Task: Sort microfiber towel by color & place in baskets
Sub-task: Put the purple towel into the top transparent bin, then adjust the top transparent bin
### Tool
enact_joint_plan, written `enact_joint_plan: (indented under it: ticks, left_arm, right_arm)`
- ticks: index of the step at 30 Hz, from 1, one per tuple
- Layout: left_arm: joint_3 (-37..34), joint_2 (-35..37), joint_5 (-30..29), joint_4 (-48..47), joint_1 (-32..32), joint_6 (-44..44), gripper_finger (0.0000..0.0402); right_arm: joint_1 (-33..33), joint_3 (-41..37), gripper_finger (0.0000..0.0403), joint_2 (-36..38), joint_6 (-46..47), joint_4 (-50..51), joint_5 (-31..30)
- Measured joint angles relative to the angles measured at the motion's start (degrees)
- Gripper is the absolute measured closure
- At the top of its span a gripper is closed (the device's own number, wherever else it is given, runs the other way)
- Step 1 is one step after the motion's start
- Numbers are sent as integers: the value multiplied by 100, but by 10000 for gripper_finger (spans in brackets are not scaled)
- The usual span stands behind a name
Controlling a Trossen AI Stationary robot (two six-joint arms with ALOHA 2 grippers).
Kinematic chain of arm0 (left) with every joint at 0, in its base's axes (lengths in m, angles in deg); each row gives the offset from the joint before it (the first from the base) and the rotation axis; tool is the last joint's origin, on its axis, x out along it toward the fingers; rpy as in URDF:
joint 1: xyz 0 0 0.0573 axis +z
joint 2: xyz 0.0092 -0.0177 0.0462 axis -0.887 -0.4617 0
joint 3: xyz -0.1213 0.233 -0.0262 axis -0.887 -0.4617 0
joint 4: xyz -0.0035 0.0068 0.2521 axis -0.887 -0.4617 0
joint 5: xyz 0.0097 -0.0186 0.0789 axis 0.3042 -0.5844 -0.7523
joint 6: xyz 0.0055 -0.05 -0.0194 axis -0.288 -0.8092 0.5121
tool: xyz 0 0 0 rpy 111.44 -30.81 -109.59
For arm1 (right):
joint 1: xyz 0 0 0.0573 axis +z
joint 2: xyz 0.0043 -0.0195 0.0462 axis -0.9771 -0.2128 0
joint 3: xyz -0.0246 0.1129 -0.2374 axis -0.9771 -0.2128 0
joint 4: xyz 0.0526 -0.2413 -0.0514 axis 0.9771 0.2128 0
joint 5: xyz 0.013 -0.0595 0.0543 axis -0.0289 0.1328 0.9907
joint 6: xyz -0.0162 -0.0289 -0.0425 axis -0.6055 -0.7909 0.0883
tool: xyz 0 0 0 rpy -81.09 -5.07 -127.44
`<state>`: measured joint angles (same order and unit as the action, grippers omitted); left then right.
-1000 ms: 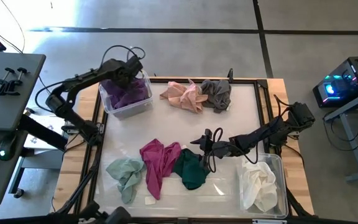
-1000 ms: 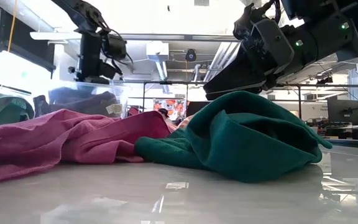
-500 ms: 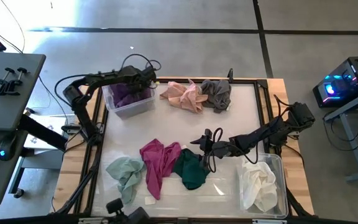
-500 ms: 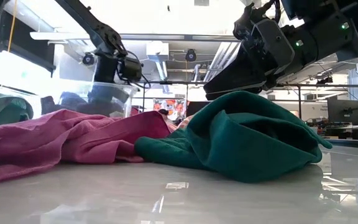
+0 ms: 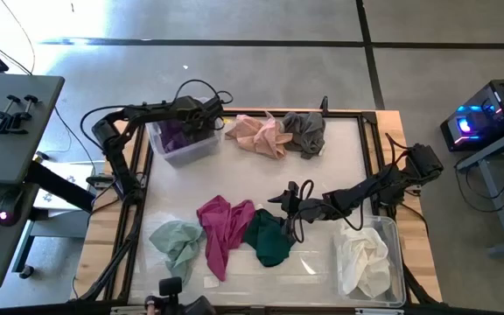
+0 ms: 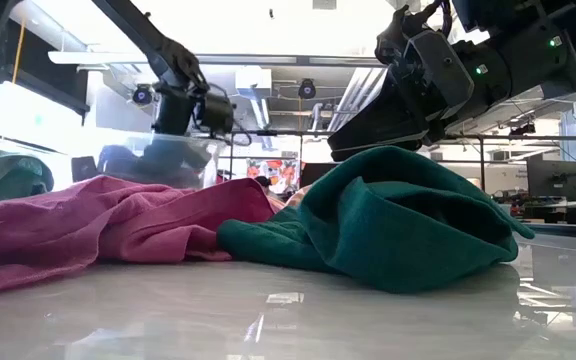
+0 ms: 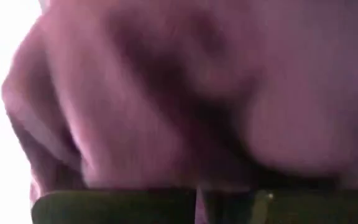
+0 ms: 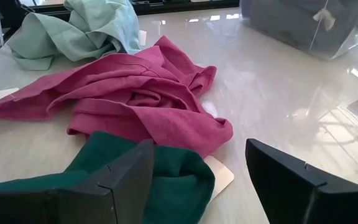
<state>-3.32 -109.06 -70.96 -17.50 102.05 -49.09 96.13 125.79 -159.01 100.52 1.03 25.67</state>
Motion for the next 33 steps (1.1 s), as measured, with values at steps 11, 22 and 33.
enact_joint_plan:
  ticks: [11,22,33]
  left_arm:
    - [0,1666,-509,-250,-987,-884,401]
    - [9,3196,1211,-287,-2655,-3836,401]
    - [-1391,3198,867,-264,-3521,-4883,401]
  right_arm:
    - [-4,0,153,0,-48,-11,-1]
    - [-4,0,153,0,-63,-75,-2]
    - [0,0,153,0,-19,-93,-2]
